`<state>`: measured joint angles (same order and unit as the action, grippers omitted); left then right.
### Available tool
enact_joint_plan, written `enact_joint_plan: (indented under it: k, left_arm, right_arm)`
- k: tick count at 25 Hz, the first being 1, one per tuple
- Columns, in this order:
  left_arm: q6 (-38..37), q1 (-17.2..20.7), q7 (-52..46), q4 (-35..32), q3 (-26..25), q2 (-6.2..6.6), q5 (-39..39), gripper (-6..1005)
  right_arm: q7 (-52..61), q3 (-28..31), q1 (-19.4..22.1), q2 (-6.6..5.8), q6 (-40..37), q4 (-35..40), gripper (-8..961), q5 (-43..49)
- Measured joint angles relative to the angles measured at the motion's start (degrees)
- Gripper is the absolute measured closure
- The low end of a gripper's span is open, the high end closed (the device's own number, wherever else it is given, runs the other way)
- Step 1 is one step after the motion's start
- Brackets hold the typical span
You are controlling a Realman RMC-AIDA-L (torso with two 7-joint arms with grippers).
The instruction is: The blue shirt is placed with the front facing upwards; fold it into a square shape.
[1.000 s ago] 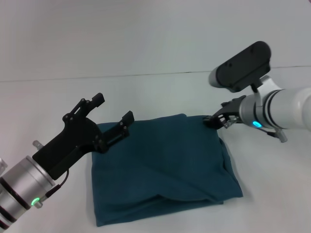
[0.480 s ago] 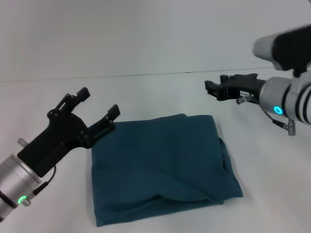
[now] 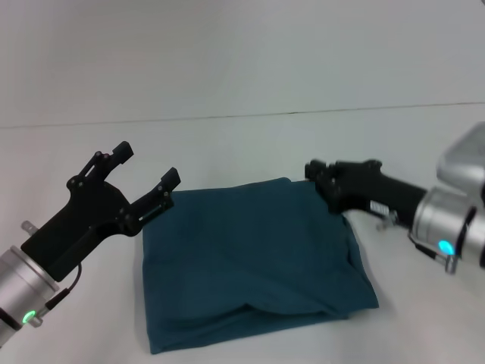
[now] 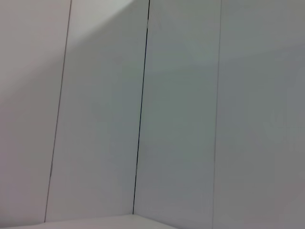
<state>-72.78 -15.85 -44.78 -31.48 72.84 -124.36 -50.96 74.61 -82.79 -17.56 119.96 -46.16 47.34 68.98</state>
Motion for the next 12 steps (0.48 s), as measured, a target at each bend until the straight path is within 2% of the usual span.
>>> enact_joint_plan:
  k: [2, 6, 12]
  left_arm:
    - [0.13, -0.05, -0.01, 0.04, 0.12, 0.00, -0.02, 82]
    - [0.42, -0.18, -0.03, 0.25, 0.37, 0.00, -0.10, 82]
    - [0.52, -0.22, 0.00, 0.55, 0.44, 0.00, -0.28, 82]
  right_arm:
    - [-10.12, 2.59, -1.05, -0.08, -6.47, -6.94, 748, -2.78]
    - [-22.46, 6.44, -3.83, -0.22, -15.29, -19.08, 830, -4.87]
    - [-33.07, 6.38, -6.94, 0.09, -17.03, -28.91, 912, -4.86]
